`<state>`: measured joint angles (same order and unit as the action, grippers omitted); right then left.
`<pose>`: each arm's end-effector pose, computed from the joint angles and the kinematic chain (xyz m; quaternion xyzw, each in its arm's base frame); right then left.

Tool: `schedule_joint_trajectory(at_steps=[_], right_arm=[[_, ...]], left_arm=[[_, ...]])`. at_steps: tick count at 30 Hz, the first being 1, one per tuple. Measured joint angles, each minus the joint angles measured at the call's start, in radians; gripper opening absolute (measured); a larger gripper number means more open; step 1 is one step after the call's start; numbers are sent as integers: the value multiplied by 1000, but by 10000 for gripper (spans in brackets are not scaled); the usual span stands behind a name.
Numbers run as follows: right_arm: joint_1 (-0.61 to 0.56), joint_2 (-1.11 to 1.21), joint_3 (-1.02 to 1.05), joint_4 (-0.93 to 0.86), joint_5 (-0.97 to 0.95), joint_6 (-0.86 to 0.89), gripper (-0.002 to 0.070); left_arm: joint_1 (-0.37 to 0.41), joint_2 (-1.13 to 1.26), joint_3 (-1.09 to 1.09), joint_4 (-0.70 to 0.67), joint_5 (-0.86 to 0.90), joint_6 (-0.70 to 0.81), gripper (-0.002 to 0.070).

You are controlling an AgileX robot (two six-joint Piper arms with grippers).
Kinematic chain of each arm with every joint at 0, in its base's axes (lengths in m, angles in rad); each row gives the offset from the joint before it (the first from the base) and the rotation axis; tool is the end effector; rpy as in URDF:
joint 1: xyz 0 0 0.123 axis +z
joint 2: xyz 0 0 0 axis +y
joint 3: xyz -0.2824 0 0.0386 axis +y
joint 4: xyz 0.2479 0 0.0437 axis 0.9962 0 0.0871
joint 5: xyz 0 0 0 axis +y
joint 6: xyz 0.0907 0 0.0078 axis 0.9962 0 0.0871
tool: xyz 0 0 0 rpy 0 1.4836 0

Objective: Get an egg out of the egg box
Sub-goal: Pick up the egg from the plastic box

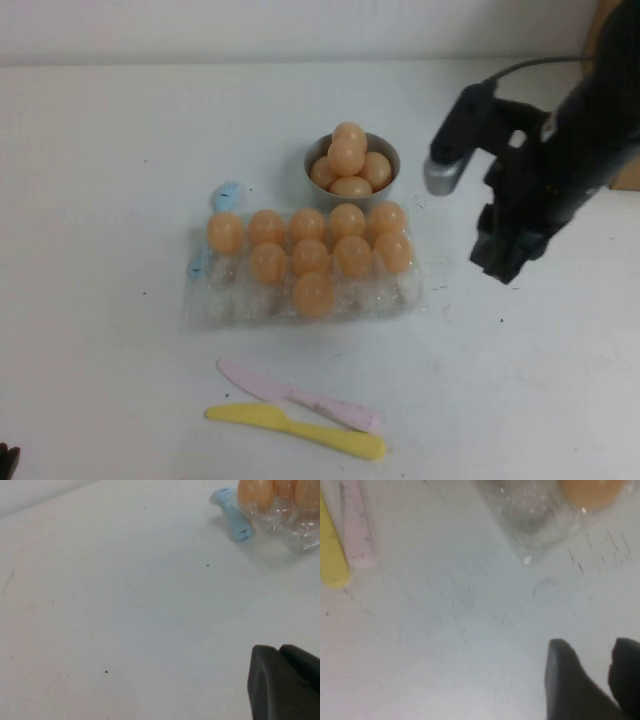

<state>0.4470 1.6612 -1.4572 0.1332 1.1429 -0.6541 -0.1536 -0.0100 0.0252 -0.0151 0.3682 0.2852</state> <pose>0.3049 0.1584 0.3074 -0.5004 0.8494 0.0478 0.1604 0.0521 -0.0086 0.1720 0.1710 0.7853 0.0328 0.5941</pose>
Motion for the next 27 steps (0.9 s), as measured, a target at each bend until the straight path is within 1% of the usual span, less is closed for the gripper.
schedule_joint_trajectory(at_steps=[4, 7, 10, 14, 19, 27], right_arm=[[85, 110, -106, -43, 0, -60, 319], [143, 181, -173, -64, -10, -128, 382], [196, 243, -224, -72, -41, -183, 401], [249, 329, -289, -72, -101, -222, 405], [271, 412, -361, -66, -132, -236, 405], [277, 444, -375, -41, -144, -238, 406]], left_arm=[[0, 0, 0, 0, 0, 0, -4], [0, 0, 0, 0, 0, 0, -4], [0, 0, 0, 0, 0, 0, -4], [0, 0, 0, 0, 0, 0, -4], [0, 0, 0, 0, 0, 0, -4], [0, 0, 0, 0, 0, 0, -4]])
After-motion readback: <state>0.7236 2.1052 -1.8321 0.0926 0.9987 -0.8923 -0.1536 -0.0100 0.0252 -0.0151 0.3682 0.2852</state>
